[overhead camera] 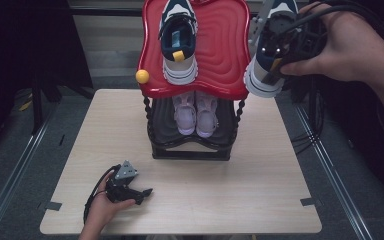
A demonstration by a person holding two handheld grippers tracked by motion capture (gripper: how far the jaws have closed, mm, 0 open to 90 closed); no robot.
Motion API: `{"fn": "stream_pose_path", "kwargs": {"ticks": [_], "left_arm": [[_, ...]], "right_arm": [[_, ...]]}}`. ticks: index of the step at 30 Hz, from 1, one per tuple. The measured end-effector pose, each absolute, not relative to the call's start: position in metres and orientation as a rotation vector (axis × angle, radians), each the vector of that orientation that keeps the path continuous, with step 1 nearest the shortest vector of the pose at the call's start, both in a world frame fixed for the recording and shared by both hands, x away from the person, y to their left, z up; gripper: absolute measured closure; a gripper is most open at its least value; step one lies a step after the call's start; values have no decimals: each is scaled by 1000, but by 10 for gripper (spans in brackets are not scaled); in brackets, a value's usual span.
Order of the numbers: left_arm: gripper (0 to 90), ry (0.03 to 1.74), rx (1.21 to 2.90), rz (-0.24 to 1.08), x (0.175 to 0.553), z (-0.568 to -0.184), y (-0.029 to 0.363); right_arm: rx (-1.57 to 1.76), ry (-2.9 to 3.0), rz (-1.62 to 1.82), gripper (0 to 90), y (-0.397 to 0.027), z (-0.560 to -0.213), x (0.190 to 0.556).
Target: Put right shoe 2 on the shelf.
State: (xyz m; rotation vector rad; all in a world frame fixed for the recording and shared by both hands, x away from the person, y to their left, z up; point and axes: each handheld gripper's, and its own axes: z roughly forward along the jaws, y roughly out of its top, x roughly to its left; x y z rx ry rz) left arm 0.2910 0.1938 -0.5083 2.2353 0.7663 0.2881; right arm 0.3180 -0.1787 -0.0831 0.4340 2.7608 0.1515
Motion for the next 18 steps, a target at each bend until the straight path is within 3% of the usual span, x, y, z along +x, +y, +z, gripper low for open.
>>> {"fn": "stream_pose_path", "kwargs": {"ticks": [18], "left_arm": [[94,764,2236,291,292,-508,194]], "right_arm": [[287,2704,90,754,-114,-79,351]]}}
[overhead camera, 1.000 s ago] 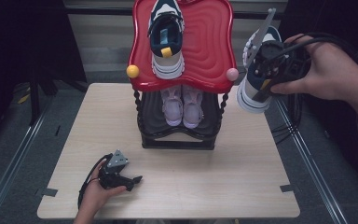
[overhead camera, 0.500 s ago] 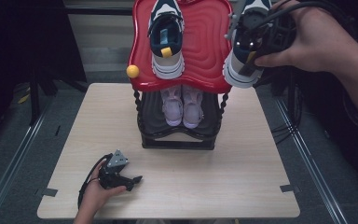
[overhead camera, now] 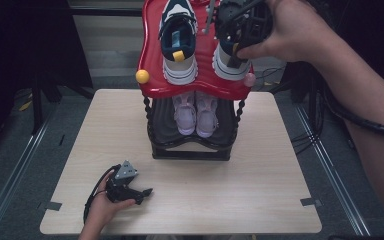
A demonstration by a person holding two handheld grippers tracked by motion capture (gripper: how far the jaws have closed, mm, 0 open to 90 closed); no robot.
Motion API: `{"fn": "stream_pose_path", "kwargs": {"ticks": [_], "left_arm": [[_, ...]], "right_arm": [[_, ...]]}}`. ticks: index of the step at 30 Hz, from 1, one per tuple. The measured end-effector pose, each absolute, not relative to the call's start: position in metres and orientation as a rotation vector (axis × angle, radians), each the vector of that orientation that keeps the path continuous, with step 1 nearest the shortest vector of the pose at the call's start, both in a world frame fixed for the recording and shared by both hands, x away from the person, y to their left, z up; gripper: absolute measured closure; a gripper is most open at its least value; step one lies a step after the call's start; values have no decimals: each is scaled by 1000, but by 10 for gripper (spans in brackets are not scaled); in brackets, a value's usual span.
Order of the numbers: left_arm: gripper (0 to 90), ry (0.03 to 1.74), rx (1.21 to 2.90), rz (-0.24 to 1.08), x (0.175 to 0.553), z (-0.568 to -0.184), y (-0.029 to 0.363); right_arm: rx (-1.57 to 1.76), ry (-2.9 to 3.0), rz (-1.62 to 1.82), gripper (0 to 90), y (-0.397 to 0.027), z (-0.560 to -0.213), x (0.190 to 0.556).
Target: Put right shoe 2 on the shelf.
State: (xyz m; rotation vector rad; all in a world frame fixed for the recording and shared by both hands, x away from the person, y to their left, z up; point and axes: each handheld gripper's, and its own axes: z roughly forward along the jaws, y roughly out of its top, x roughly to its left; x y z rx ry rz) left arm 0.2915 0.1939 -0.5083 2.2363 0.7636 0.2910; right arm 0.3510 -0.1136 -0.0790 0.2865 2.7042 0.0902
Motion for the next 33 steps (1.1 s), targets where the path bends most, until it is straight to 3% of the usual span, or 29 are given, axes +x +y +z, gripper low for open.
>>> {"fn": "stream_pose_path", "kwargs": {"ticks": [33], "left_arm": [[94,758,2235,291,292,-509,194]], "right_arm": [[147,2696,15,752,-92,-115,383]]}}
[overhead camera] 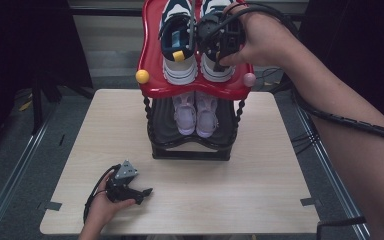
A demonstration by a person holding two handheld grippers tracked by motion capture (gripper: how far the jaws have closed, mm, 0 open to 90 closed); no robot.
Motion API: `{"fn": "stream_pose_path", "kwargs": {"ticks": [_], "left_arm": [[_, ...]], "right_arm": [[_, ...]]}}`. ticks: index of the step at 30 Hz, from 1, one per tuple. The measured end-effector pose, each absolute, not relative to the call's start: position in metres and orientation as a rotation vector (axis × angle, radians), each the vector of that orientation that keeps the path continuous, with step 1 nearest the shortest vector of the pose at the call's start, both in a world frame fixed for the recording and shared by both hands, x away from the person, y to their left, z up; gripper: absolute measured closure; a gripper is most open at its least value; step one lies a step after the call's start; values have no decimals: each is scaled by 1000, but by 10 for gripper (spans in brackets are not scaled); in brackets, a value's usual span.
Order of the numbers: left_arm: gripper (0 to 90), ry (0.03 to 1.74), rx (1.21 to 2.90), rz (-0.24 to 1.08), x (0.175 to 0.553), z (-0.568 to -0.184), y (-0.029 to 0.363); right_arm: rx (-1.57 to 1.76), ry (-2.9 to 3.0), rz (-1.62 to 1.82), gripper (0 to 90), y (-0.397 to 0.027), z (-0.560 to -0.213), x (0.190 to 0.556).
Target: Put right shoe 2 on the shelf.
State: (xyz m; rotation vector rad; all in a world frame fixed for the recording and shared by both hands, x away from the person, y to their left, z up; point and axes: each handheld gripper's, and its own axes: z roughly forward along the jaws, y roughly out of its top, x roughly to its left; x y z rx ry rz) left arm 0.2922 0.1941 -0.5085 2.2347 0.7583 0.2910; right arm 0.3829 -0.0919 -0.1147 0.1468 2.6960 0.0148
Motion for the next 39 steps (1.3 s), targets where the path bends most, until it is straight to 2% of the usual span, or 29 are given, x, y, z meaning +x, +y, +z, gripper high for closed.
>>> {"fn": "stream_pose_path", "kwargs": {"ticks": [39], "left_arm": [[95,752,2240,288,293,-508,195]], "right_arm": [[147,2747,77,716,-98,-116,397]]}}
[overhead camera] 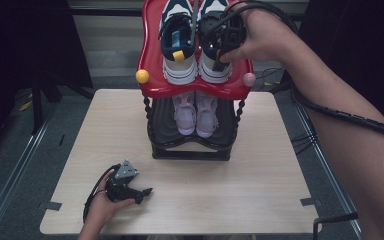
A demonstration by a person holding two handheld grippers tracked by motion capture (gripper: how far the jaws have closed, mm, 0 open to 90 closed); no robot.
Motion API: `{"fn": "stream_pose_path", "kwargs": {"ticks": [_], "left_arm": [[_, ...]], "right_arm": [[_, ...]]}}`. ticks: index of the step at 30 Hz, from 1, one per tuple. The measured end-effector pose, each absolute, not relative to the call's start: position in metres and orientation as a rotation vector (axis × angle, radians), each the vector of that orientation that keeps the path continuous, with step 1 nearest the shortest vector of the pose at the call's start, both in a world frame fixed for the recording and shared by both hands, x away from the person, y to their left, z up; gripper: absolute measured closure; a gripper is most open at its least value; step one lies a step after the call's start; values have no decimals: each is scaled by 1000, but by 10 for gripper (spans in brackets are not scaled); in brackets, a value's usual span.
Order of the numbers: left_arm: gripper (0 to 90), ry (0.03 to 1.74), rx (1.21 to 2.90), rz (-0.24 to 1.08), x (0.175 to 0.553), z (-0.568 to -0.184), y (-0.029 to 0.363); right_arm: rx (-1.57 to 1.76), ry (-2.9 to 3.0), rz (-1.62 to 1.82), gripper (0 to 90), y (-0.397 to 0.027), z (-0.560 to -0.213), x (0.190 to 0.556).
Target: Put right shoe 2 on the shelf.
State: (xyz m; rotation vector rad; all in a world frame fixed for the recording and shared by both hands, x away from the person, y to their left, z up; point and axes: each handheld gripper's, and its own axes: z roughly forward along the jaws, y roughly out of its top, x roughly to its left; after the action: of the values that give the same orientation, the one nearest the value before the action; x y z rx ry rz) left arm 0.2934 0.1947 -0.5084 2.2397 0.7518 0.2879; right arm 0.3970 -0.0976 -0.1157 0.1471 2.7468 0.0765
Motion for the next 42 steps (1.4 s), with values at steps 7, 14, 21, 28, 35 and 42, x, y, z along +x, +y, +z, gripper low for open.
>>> {"fn": "stream_pose_path", "kwargs": {"ticks": [7,14,21,28,35,42], "left_arm": [[95,753,2240,286,293,-508,195],[95,753,2238,288,294,-509,195],[95,754,2237,288,294,-509,195],[95,753,2237,288,294,-509,195],[95,754,2237,288,294,-509,195],[95,755,2242,286,294,-508,195]], "right_arm": [[165,2744,78,696,-98,-114,398],[162,2734,79,662,-99,-114,398],[196,2718,108,576,-101,-114,398],[223,2721,153,498,-103,-114,397],[248,2719,155,444,-104,-115,396],[287,2717,204,357,-107,-113,394]]}}
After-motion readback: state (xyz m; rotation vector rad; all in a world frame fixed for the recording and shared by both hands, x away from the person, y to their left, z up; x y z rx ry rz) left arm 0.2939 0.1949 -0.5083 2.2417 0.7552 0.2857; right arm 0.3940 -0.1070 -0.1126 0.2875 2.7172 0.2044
